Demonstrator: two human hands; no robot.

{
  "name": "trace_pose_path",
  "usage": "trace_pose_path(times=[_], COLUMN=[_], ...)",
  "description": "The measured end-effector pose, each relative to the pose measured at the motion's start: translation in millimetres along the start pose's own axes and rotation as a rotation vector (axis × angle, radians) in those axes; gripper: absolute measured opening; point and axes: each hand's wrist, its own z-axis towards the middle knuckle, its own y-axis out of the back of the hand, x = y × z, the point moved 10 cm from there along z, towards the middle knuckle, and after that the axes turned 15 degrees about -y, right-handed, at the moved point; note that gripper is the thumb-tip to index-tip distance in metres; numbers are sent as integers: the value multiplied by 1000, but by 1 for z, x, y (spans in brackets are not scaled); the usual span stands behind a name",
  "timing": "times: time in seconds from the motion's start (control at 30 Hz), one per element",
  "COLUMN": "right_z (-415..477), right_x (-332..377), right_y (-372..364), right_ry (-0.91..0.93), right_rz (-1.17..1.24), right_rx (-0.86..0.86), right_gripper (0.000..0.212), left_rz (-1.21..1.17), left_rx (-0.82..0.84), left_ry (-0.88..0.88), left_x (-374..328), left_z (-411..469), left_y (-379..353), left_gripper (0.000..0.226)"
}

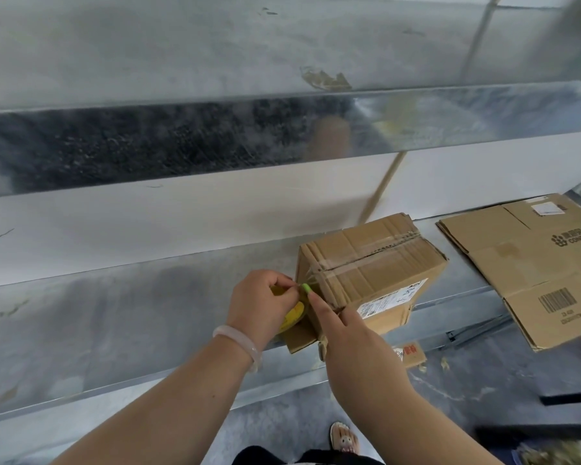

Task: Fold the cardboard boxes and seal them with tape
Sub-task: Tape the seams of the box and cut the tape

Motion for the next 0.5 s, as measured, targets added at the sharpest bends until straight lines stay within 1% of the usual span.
trace_pose_path(times=[0.17, 0.23, 0.37, 0.5], right_z=[7, 5, 8, 10], right_x=[0, 0, 0, -2], right_y=[2, -2, -2, -3], right_ry=[18, 33, 54, 72], right_rz=[35, 33, 20, -6], right_rx=[-29, -15, -23, 5], right_gripper=[80, 80, 82, 86], left_rz=[-58, -70, -41, -47], left_rx=[-24, -40, -28, -84], left_ry=[47, 51, 46, 58], left_x=[3, 6, 2, 2], left_z=[-2, -2, -6, -2], left_y=[1, 3, 0, 9], left_gripper=[14, 12, 14, 4])
